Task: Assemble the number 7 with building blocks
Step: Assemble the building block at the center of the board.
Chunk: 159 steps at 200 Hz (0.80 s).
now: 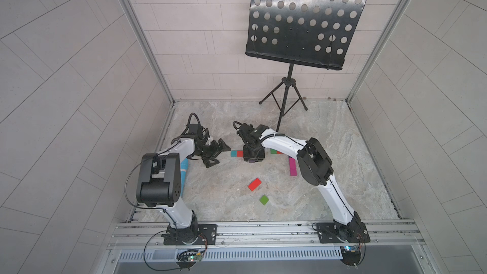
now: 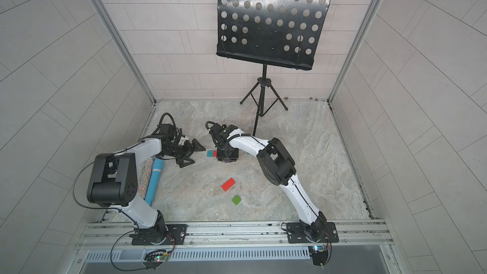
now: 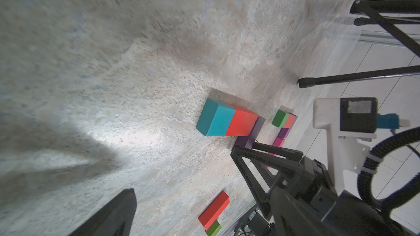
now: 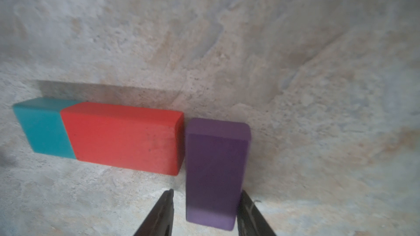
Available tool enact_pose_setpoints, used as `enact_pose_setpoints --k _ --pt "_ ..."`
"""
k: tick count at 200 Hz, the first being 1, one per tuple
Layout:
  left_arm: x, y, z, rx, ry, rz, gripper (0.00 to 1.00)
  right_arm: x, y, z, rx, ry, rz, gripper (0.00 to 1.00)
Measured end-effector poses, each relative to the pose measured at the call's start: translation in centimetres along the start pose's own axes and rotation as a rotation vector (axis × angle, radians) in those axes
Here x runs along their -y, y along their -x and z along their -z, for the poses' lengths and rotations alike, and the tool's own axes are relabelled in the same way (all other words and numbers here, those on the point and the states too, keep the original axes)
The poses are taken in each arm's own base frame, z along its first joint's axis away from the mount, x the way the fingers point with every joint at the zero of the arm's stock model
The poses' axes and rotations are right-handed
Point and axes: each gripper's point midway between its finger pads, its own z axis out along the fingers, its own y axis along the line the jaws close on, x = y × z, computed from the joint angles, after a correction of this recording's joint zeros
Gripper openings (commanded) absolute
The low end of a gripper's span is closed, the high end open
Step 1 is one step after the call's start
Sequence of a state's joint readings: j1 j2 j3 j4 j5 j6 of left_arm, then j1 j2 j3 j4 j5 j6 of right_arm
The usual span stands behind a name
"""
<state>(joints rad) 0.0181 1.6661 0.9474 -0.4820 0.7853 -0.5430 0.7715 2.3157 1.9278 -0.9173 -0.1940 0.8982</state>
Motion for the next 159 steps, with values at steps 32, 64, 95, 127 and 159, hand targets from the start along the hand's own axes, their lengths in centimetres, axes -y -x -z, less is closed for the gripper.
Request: enact_pose_setpoints --k 32,64,95,127,159 --pt "-0.01 0.0 -0.01 0.0 0.0 0.0 1.0 0.0 0.0 0.0 0.0 0.0 0.001 0.48" --pt "-0.01 0.0 -0.01 0.0 0.0 0.0 1.0 0.02 -0.02 0.0 -0.001 -0.001 0.003 0.46" --pt "-0.03 0.0 -0.03 -0.001 0.001 0.001 1.0 0.05 -0.03 -0.02 -0.002 -0.001 0.003 0.44" --pt "-0.1 -0.01 -0.1 -0.003 0.002 0.003 1.0 0.09 -0.07 -0.03 -0.004 -0.003 0.004 0.41" --pt "-0.12 -0.01 -0.11 -0.003 0.002 0.003 1.0 0.11 -0.08 -0.05 -0.004 -0.004 0.004 0.41"
